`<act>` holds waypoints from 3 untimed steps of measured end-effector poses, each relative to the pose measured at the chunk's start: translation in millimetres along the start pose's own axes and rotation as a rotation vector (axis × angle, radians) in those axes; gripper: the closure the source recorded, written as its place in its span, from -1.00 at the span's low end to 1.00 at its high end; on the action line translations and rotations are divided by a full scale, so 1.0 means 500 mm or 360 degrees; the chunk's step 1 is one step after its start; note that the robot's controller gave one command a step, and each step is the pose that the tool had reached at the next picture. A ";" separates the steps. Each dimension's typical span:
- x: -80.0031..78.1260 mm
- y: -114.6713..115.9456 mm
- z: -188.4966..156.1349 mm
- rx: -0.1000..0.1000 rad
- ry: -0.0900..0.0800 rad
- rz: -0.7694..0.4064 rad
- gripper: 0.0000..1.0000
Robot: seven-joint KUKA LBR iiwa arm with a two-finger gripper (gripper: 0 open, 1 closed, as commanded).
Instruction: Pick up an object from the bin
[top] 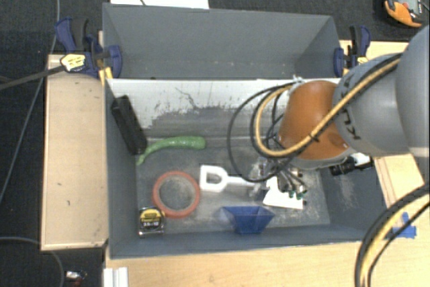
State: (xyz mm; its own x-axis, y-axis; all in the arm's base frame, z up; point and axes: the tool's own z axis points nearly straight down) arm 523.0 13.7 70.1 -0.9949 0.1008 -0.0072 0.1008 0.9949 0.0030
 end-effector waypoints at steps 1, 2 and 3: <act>0.000 0.000 0.000 0.0000 0.0000 0.0000 1.00; 0.002 0.000 -0.033 0.0000 0.0004 0.0000 1.00; 0.000 0.000 -0.061 -0.0002 -0.0004 0.0000 1.00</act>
Offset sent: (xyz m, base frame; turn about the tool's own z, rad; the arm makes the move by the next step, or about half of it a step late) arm -0.0001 0.0001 0.0365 0.0000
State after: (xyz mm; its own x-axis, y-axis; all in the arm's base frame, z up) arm 522.9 13.7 100.5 -0.9949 0.1005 -0.0096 0.1005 0.9949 0.0040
